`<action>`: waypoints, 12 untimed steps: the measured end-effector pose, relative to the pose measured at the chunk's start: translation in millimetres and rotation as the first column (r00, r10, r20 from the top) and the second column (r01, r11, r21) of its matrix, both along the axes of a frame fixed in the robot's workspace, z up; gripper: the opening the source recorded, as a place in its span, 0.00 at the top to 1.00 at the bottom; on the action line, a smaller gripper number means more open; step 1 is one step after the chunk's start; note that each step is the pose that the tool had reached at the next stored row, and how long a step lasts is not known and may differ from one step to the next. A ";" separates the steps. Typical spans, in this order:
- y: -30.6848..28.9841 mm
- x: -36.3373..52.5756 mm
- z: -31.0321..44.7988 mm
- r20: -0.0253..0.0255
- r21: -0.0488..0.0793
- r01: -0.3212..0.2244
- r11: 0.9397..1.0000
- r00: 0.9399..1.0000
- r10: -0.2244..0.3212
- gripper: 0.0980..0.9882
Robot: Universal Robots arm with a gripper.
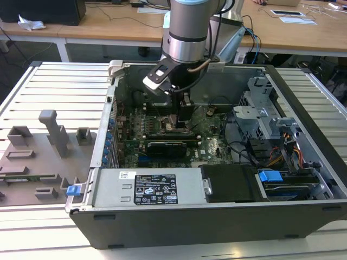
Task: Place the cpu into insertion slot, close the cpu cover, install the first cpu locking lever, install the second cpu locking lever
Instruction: 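Place the cpu into insertion slot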
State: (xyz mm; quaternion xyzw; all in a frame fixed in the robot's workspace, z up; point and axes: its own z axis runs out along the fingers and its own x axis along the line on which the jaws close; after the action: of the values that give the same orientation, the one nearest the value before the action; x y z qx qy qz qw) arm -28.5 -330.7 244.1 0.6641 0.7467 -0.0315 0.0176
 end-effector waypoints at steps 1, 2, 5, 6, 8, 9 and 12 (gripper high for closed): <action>0.0 0.0 0.0 0.000 -0.001 0.011 1.000 1.000 -0.011 0.50; 0.0 0.0 0.0 0.000 -0.001 0.019 1.000 1.000 -0.019 0.50; 0.0 0.0 -0.2 0.000 -0.001 0.050 0.999 0.999 -0.050 0.50; 0.0 0.0 -0.2 0.000 -0.001 0.059 0.998 0.998 -0.059 0.50; 0.0 0.0 -0.3 0.000 -0.002 0.080 0.997 0.997 -0.080 0.50; 0.0 0.0 -0.4 0.000 -0.002 0.090 0.996 0.996 -0.090 0.50; 0.0 0.0 -0.6 0.000 -0.002 0.133 0.991 0.991 -0.133 0.50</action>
State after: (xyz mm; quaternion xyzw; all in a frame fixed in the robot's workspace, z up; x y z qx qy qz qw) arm -28.5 -330.7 243.5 0.7125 0.7007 -0.0335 0.0162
